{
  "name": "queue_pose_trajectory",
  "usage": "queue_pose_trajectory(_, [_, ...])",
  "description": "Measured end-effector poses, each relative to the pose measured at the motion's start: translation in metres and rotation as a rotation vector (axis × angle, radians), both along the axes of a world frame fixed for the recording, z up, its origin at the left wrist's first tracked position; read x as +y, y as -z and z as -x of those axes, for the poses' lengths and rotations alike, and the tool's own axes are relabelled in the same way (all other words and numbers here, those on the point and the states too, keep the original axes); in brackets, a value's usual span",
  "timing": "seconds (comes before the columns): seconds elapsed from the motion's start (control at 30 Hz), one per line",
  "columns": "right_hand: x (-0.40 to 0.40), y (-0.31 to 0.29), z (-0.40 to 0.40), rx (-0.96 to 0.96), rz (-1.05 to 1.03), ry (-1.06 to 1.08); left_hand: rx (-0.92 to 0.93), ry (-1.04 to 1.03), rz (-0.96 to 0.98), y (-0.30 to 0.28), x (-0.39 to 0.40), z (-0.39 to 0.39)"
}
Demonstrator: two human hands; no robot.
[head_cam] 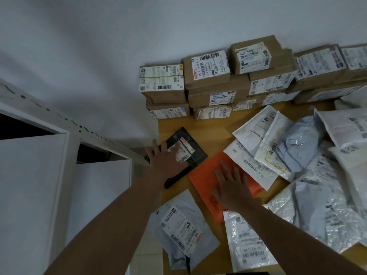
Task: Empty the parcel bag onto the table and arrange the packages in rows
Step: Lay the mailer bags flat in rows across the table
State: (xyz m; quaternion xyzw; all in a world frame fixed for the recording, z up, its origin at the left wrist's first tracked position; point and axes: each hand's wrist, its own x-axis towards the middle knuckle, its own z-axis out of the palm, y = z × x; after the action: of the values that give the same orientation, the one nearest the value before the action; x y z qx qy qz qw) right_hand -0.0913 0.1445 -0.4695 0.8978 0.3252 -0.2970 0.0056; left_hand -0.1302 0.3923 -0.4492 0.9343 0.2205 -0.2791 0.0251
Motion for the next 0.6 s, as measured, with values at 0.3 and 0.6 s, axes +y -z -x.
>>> queue_pose_trajectory(0.3, [0.001,0.004,0.006,-0.052,-0.019,0.015,-0.134,-0.618,0.285,0.007,0.009,0.005])
queue_pose_trajectory(0.6, [0.003,0.007,0.003,-0.017,-0.043,0.046,-0.472,-0.936,0.551,0.011,0.011,-0.006])
